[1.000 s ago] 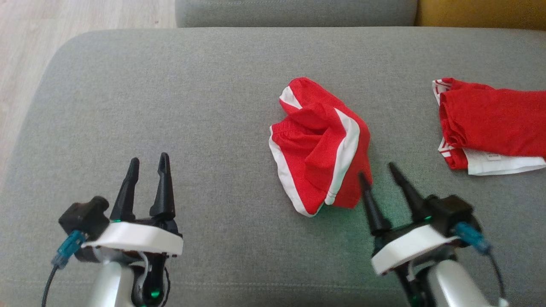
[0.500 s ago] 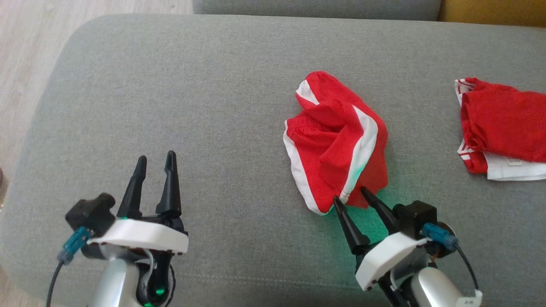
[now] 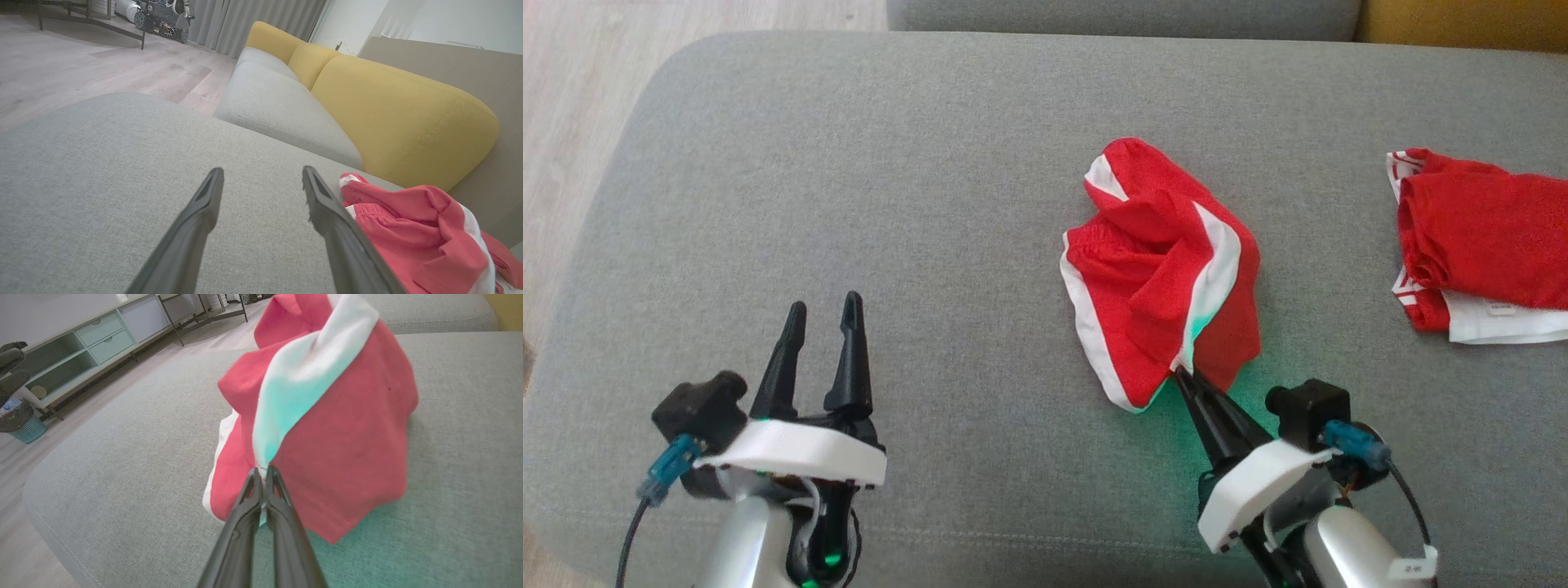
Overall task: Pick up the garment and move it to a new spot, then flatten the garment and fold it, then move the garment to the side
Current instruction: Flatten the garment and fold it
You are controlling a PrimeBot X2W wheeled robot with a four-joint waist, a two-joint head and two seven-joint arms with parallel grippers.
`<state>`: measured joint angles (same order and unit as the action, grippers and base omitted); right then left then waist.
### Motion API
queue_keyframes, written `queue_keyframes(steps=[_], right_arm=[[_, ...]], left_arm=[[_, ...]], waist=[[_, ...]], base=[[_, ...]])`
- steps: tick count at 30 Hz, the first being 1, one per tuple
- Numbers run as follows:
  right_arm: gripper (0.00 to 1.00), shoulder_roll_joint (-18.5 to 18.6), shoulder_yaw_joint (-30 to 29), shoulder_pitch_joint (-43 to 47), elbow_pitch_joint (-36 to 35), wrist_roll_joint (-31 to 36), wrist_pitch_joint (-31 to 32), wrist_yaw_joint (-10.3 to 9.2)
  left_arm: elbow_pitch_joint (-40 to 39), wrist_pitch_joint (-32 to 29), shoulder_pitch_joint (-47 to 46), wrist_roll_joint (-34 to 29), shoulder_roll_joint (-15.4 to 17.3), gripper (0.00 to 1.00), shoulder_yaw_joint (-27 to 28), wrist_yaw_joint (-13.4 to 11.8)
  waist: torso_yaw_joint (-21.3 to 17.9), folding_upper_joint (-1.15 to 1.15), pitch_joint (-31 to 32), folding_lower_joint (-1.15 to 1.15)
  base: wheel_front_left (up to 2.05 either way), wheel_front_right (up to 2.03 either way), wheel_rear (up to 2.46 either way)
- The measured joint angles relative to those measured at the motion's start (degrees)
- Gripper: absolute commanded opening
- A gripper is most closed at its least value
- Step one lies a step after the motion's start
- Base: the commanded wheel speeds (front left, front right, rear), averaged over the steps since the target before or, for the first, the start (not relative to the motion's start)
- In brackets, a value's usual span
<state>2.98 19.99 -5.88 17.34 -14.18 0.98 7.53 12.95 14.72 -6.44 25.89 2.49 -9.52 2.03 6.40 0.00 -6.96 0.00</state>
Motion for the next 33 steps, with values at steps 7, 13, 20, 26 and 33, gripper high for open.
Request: queue_keyframes(steps=[7, 13, 20, 26, 33], right_arm=[[0.0, 0.0, -3.3, -1.0, 0.1, 2.1, 0.1, 0.0], [0.0, 0.9, -6.0, -0.6, -3.8, 9.9, 3.2, 0.0], [0.0, 12.7, -0.5, 3.8, -12.5, 12.3, 10.0, 0.0], [0.0, 23.1, 0.1, 5.1, -16.1, 14.9, 14.3, 0.0], [0.0, 23.9, 0.8, 3.4, -16.9, 15.3, 14.5, 0.0]], left_arm=[[0.0, 0.0, 0.0, 0.0, 0.0, 1.0, 0.9, 0.0], [0.0, 0.0, 0.0, -0.5, 0.0, 1.0, 1.2, 0.6], [1.0, 0.0, -1.7, -2.2, 0.0, 1.0, 1.1, 1.6], [4.6, 0.0, -7.0, -3.2, -0.1, 1.0, -0.4, 2.0], [13.4, -6.3, -16.7, -3.4, 0.1, 1.0, -5.6, 4.1]], waist=[[-0.8, 0.0, 0.4, 0.0], [-3.0, 0.0, 0.8, 0.0], [-7.5, 0.0, 1.4, 0.0], [-11.5, 0.0, 1.1, 0.0], [-14.0, 0.0, -2.2, 0.0]], base=[[0.0, 0.0, 0.0], [0.0, 0.0, 0.0], [0.0, 0.0, 0.0], [0.0, 0.0, 0.0], [0.0, 0.0, 0.0]])
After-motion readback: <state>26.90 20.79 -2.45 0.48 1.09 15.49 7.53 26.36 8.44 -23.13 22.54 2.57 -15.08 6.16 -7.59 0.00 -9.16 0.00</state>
